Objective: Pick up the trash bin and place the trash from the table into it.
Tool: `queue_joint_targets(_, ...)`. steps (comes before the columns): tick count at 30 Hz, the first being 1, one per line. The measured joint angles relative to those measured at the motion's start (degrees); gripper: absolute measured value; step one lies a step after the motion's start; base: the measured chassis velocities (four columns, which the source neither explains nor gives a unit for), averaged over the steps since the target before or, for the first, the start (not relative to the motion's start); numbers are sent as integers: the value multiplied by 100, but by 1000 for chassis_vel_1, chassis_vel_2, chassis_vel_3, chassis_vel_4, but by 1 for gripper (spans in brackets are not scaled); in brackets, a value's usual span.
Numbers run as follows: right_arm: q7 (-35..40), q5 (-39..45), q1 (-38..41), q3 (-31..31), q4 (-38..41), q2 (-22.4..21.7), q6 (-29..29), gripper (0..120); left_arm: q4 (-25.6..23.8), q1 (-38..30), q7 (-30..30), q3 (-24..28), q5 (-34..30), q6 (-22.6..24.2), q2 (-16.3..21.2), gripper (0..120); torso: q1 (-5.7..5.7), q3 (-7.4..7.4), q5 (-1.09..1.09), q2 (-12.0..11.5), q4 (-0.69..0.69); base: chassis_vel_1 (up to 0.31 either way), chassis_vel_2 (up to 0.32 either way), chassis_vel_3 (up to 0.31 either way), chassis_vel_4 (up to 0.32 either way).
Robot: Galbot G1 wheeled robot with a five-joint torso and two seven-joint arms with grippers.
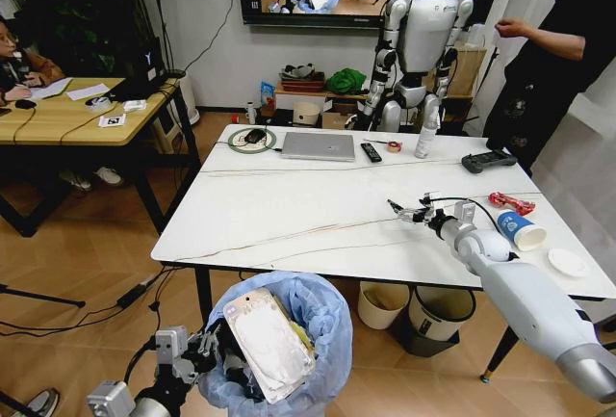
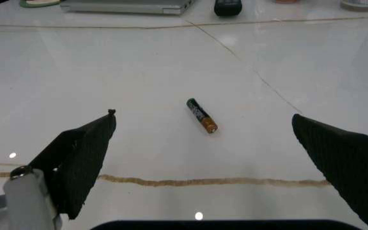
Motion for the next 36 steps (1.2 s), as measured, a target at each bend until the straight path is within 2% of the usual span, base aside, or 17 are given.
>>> queue_joint_targets(15,7,-106,196,-97,-308,154,-16,100,10,-12,-1,50,26,0,-29,0,0,0,-2,0,0,0,0,0,0)
queue_joint_targets(27,-77,-544,625,-385,-1240,742,124,100,-86,110,12,-10,135,-18,-176,0,0,1,2,-1,1,0,0,0,0)
queue_joint_targets(36,-85,-659,723,-360,-1452,817,160,100,-108,154,26,-20,195,-38,-214,0,0,0,-1,0,0,0,0,0,0)
